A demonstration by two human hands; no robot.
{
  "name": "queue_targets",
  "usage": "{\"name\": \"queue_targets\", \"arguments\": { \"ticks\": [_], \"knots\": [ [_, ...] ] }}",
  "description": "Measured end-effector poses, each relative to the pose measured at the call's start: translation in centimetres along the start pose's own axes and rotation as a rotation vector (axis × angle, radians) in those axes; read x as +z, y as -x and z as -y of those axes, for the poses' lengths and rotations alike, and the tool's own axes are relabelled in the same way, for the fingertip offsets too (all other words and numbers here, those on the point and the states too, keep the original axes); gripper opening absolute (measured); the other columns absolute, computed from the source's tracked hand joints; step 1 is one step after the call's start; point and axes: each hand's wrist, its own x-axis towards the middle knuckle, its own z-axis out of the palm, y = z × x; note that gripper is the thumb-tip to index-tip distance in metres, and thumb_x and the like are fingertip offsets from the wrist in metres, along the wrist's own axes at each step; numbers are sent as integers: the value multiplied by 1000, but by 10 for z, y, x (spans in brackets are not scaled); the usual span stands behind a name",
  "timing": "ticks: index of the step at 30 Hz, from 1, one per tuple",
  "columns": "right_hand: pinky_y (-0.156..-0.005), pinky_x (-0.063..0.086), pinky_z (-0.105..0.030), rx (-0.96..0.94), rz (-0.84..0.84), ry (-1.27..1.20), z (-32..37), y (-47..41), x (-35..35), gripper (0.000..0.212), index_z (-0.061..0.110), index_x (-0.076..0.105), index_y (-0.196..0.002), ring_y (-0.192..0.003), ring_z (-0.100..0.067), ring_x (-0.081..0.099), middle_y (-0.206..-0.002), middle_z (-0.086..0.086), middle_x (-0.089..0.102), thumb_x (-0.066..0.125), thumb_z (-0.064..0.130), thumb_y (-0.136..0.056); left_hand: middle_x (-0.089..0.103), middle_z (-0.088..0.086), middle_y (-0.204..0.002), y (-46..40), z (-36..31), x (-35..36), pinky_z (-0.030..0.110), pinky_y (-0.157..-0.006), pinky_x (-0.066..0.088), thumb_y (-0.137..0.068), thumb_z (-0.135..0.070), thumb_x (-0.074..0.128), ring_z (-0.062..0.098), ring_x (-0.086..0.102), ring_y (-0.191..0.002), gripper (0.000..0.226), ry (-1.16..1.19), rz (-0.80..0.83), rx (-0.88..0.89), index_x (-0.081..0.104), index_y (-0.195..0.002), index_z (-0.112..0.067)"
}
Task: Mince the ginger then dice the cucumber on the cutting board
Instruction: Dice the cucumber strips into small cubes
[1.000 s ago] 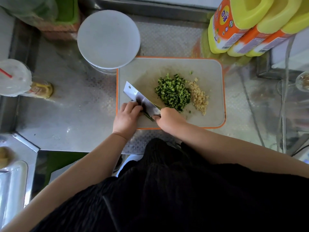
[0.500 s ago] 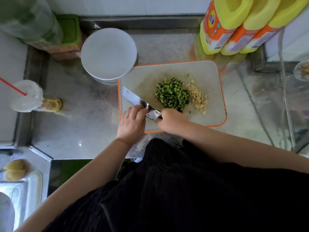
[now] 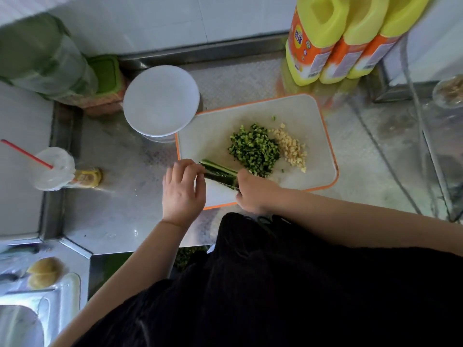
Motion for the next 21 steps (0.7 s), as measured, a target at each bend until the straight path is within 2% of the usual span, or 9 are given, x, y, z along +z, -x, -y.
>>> {"name": "queue_targets", "arguments": {
  "ticks": [3,6,9,11,14,18,21],
  "knots": [
    [-59,29,-30,-29,16,82,-1,3,11,57,-9,15,-142,-95,-34,60,-115,-21,59,41,19,-99,59,1,-96,-14,-1,-10,42,-81,45,-88,-36,39,28,53,-91,32,16,343,-54,64,-91,-16],
    [-57,29,-29,-46,9,153,-2,0,16,62,-10,8,-144,-90,-32,60,-116,-22,59,38,20,-100,56,-2,-94,-18,-1,-12,42,-87,43,-84,-51,25,27,52,-92,53,-9,615,-73,66,-95,-20],
    [-65,31,-29,-47,17,96,-3,-3,17,61,-10,8,-144,-98,-32,60,-123,-22,56,39,17,-99,51,-3,-97,-20,-3,-10,41,-92,39,-82,-54,19,28,48,-97,60,-31,709,-71,64,-102,-20],
    [-70,34,-31,-58,18,79,-3,-4,18,62,-10,7,-144,-103,-33,59,-123,-22,55,41,15,-99,50,-1,-104,-24,-4,-8,39,-95,36,-85,-50,24,27,44,-102,52,-64,773,-83,63,-106,-22],
    [-67,39,-33,-71,29,82,-4,-5,19,56,-7,16,-140,-95,-33,61,-115,-21,59,45,14,-97,50,2,-111,-31,-2,0,37,-96,34,-91,-43,28,26,40,-104,42,-91,850,-114,60,-109,-23],
    [-66,38,-33,-69,35,63,-3,-2,17,43,-3,27,-131,-92,-32,61,-111,-18,60,47,15,-96,57,0,-113,-43,0,11,36,-96,31,-80,-48,2,25,42,-105,69,-118,918,-23,58,-105,-16],
    [-66,35,-32,-76,53,61,-1,2,15,41,-1,29,-128,-88,-29,60,-108,-16,60,49,14,-95,58,1,-119,-53,0,15,33,-95,27,-83,-43,2,26,41,-114,70,-114,967,-6,58,-110,-10]
  ]
}}
